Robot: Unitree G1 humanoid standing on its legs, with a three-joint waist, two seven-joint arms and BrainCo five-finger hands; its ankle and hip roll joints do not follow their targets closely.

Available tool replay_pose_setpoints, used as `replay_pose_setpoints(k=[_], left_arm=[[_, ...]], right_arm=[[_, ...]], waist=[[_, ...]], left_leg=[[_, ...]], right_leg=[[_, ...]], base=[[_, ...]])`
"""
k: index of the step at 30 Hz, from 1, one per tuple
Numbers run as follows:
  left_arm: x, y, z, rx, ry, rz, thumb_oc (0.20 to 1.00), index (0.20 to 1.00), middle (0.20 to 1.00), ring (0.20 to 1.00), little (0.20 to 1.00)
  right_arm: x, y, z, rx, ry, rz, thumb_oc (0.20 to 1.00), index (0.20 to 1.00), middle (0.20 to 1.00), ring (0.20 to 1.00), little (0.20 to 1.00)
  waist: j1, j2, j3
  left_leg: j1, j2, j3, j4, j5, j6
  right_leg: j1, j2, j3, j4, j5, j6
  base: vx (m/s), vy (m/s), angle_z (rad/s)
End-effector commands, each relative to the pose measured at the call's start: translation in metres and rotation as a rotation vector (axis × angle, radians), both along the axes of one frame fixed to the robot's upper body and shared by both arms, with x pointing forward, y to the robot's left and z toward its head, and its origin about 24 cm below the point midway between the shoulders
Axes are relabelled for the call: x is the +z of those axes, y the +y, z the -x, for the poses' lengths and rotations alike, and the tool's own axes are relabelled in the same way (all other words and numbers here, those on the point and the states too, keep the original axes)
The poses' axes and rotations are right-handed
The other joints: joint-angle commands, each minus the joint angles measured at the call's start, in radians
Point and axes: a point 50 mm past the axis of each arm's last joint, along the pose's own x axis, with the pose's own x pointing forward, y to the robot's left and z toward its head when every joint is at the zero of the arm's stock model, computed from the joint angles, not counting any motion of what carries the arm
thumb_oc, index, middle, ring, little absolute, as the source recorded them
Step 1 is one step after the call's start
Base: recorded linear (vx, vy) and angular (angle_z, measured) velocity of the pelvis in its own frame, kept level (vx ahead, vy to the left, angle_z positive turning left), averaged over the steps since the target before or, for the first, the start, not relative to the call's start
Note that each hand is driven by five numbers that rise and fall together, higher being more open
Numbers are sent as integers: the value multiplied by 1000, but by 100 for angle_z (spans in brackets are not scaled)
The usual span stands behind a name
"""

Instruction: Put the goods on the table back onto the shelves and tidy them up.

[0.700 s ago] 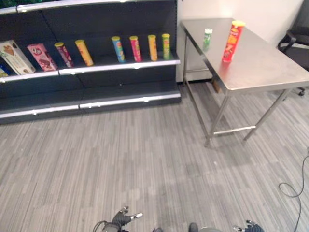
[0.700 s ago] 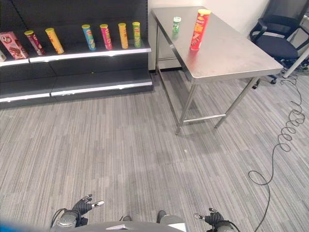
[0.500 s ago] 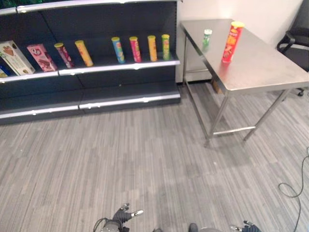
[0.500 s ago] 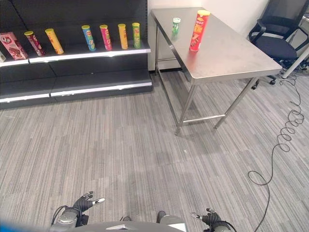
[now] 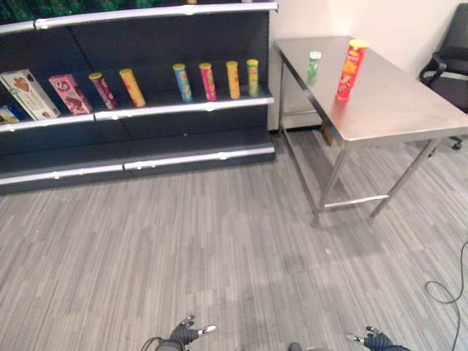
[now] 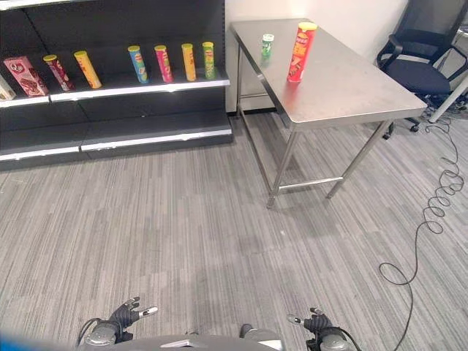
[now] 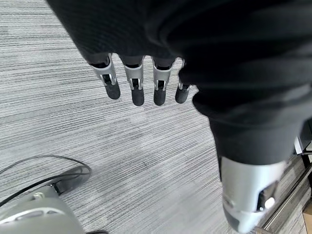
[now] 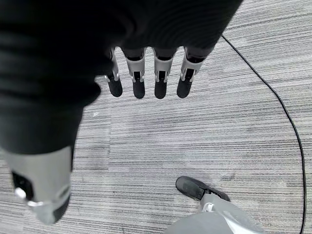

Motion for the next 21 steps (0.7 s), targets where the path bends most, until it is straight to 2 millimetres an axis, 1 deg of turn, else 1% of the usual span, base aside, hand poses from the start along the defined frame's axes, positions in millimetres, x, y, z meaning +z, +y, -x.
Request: replay_pose_setpoints(k=[1,10,15,18,19,20,21], left_arm=[[5,1,-19,-12,-37,-19,1000,1000,1000,1000,1000],[0,3,-8,-25,13,-49,1000,1000,1000,1000,1000],[0,4,-6,-19,13,-51,1000,1000,1000,1000,1000],[1,4,-9,-7,-1,-42,1000,1000,1000,1000,1000],[2,5,-12,-1,-14,-40,1000,1000,1000,1000,1000],[5,6,-17,5,-33,-36,1000,1000,1000,1000,1000],[5,6,-17,5,-33,-36,1000,1000,1000,1000,1000]], right_arm=[[5,-3,-16,27,-38,16,1000,1000,1000,1000,1000],[5,-3,-19,64,-30,32,1000,1000,1000,1000,1000],[6,-4,-22,81,-26,42,1000,1000,1000,1000,1000],[7,-6,-26,80,-27,50,1000,1000,1000,1000,1000],[8,-7,-28,80,-30,53,1000,1000,1000,1000,1000],[9,-8,-31,79,-35,52,1000,1000,1000,1000,1000],[9,-8,-31,79,-35,52,1000,1000,1000,1000,1000]], waist=[[-1,-18,9],[9,-19,9],[22,-18,13],[30,-17,16],[34,-16,18],[39,-13,28],[40,-14,26]], left_leg=[[-18,75,38,38,-28,-80],[-20,67,31,35,-29,-75],[-30,57,15,43,-41,-63],[-47,41,-2,56,-50,-52],[-57,29,-7,64,-59,-39],[-68,16,-13,76,-74,-21],[-70,15,-12,78,-75,-20]], right_leg=[[-7,-106,-14,64,-141,107],[-7,-110,-20,69,-142,109],[-23,-119,-10,75,-134,116],[-44,-131,-1,90,-127,124],[-68,-144,4,126,-128,132],[-118,-165,14,224,-137,143],[-124,-167,16,230,-140,144]], base=[[0,0,0],[0,0,0],[-1,17,-1],[5,92,-4],[-4,203,-8],[-5,173,-10],[-8,167,-15]])
